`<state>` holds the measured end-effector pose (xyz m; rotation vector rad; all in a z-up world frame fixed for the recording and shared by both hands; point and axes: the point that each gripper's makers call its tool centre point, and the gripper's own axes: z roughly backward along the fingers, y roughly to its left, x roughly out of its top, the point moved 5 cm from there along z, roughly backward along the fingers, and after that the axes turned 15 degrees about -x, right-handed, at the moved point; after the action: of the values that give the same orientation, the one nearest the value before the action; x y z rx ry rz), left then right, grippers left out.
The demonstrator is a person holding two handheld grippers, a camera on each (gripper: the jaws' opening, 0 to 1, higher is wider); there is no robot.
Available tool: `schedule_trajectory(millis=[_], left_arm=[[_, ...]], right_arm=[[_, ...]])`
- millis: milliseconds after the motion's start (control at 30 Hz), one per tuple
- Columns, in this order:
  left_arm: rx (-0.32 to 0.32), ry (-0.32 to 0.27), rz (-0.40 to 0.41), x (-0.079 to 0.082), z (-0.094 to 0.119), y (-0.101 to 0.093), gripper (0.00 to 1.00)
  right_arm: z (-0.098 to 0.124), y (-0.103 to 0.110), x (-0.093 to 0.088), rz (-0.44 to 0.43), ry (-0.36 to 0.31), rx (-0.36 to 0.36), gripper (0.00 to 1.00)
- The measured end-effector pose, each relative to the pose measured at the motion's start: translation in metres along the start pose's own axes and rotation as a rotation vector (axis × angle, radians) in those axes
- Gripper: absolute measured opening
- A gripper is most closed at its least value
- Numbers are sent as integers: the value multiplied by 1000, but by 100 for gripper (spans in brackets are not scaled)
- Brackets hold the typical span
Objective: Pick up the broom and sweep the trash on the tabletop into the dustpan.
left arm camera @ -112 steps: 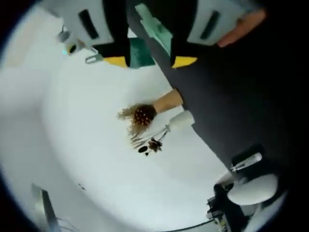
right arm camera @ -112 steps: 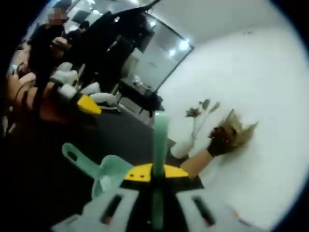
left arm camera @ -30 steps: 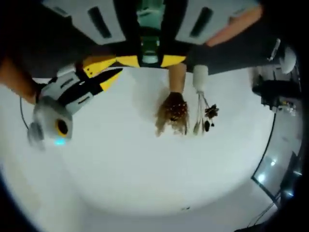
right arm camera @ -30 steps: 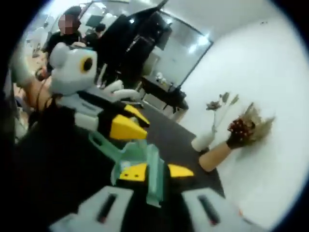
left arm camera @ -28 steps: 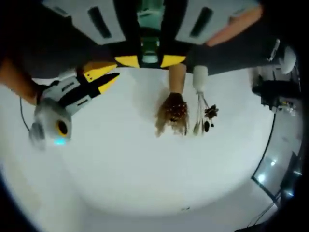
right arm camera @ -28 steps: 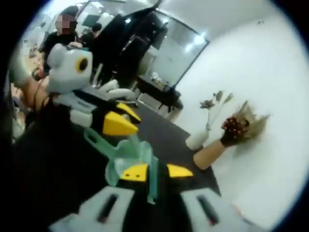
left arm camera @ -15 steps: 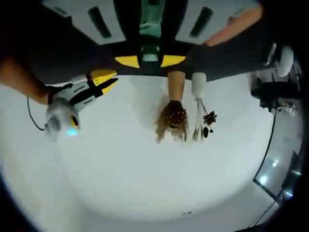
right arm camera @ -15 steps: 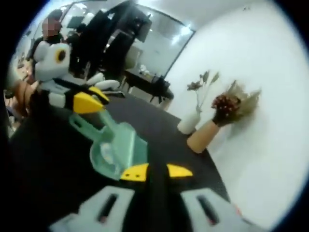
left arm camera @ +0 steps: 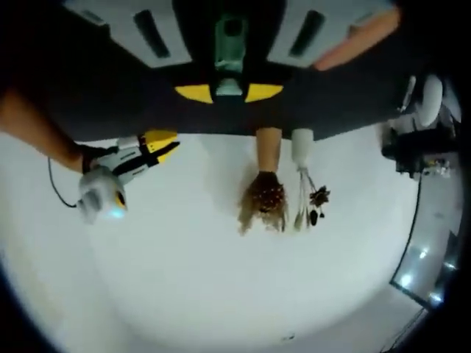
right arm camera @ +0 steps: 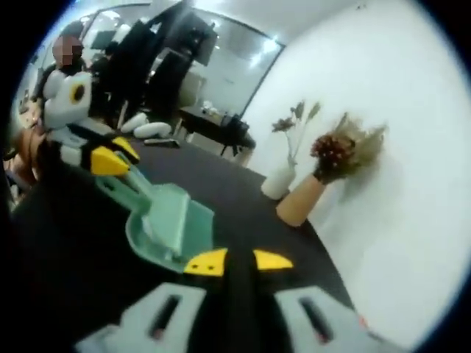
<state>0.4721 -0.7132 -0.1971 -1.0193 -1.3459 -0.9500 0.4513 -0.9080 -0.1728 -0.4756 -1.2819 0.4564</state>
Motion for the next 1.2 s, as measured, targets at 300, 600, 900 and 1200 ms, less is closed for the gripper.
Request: schedule_trajectory(millis=[300,600,900,1200], left_arm=[[1,48,-4,-6,10,-1,15],[-10,113,-9,-13,14,-1,15],[0,142,-10,-20,18,-1,16],[-12,101,-8,-12,25,-5,23]], right_arm=[[0,5,1,-1,-2,1,12],[-4,4,2,7,2,9,12],[-7,-3,0,7,5,7,12],[-7,-3,1,15,4,8,12]])
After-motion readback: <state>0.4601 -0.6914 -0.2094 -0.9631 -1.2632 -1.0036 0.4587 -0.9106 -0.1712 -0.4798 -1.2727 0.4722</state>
